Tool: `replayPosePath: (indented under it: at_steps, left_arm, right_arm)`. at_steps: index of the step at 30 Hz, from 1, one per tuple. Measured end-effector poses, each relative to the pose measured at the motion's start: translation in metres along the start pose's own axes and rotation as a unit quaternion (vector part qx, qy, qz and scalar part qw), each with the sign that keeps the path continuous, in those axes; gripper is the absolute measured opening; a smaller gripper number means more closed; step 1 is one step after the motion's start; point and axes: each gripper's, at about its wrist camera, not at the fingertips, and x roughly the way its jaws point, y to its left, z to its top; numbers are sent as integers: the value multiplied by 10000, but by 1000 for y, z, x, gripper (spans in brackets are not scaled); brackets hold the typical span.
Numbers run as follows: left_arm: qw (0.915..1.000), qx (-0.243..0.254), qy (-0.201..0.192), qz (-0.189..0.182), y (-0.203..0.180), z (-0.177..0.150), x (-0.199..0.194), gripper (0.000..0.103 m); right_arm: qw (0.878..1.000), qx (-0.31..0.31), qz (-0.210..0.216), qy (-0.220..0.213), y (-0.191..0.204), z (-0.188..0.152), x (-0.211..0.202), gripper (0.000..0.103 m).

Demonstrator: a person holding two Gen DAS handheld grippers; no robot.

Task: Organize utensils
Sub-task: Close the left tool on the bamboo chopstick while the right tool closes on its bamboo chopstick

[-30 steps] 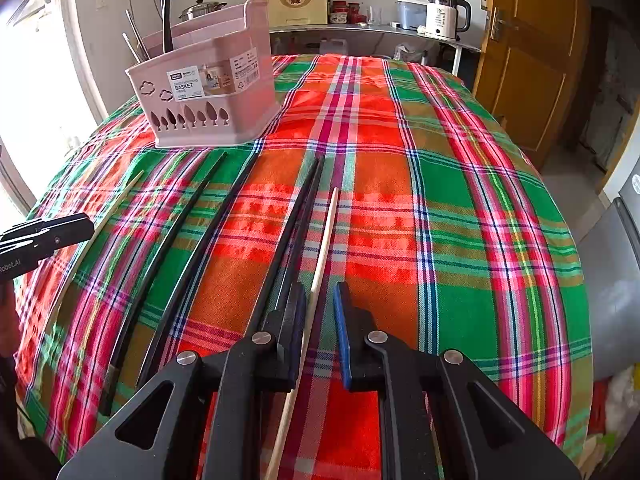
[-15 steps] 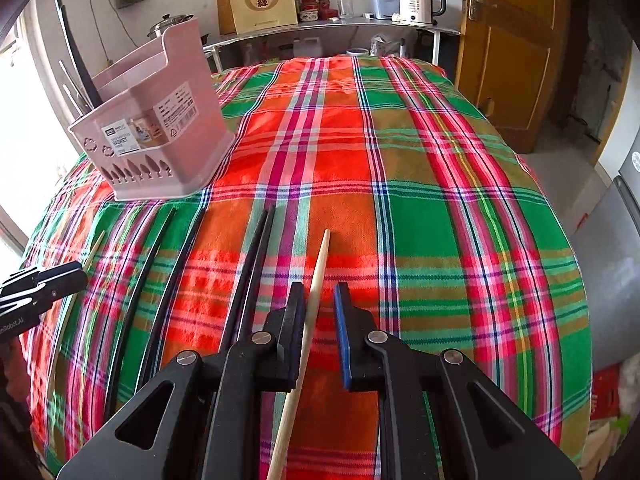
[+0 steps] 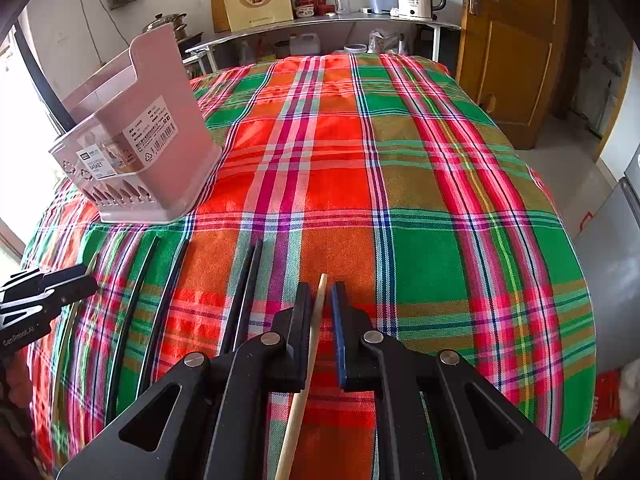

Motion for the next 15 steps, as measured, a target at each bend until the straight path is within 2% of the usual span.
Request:
replayPosePath:
  at_steps: [1, 5, 8, 15]
  left_arm:
    - [10000, 44, -4, 49, -1, 1, 1, 26]
    - [9996, 152, -1, 240, -3, 6, 5, 6]
    - [10000, 31, -19, 70, 2, 8, 0, 5]
    - [9985, 26, -537, -132, 4, 16, -48, 5]
  right_arm:
    - [10000, -10, -12, 5, -1, 0, 0, 7]
    - [10000, 14, 49, 7, -1, 2, 0, 5]
    - [9999, 46, 123, -111, 0, 2, -9, 5]
    - [9978, -56, 250, -604, 13, 9, -52, 5]
